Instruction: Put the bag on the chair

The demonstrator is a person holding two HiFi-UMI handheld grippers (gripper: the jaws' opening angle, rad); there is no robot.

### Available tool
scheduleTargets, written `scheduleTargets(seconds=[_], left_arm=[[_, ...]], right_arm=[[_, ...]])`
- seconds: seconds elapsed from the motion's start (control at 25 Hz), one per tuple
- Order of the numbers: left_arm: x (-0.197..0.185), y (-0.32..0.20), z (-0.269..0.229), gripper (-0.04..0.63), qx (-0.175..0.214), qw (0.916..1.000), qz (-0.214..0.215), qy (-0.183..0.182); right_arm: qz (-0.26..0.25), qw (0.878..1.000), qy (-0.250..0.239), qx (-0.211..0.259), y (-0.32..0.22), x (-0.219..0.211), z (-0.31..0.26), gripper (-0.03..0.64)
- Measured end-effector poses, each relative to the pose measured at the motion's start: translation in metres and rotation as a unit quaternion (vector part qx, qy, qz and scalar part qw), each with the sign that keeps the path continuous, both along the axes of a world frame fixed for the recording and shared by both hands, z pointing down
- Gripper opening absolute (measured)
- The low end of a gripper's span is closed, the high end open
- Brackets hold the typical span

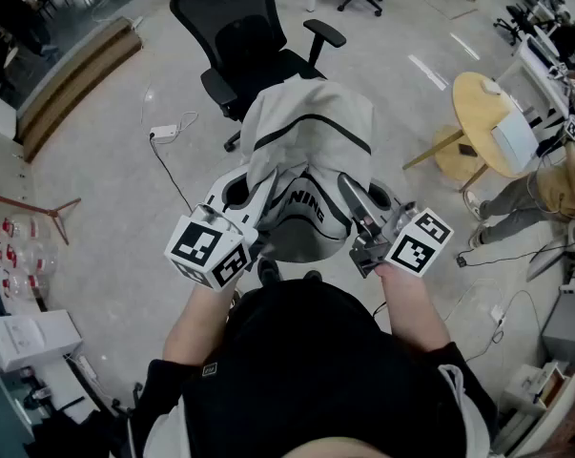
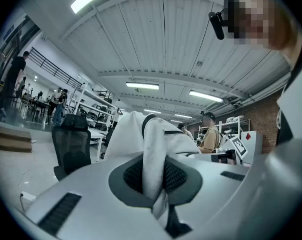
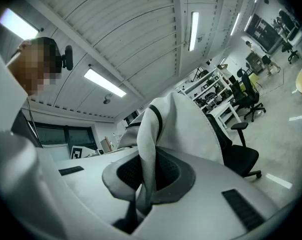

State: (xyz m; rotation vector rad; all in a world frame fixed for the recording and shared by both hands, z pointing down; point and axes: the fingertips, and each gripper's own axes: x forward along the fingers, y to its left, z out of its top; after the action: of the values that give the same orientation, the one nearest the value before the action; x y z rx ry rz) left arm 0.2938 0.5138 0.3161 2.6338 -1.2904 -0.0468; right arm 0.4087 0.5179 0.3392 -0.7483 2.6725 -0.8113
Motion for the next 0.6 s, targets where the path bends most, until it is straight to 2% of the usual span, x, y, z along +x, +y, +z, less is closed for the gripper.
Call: scheduleTargets(seconds=[0.6], left_arm=[[0.017, 0.011, -0.007, 0.026, 0.009, 0.9999, 0.011, -0.002]], right_arm=[[0.007, 1.000, -0.012, -0.002, 0.009, 0.017, -0.003, 0.032]])
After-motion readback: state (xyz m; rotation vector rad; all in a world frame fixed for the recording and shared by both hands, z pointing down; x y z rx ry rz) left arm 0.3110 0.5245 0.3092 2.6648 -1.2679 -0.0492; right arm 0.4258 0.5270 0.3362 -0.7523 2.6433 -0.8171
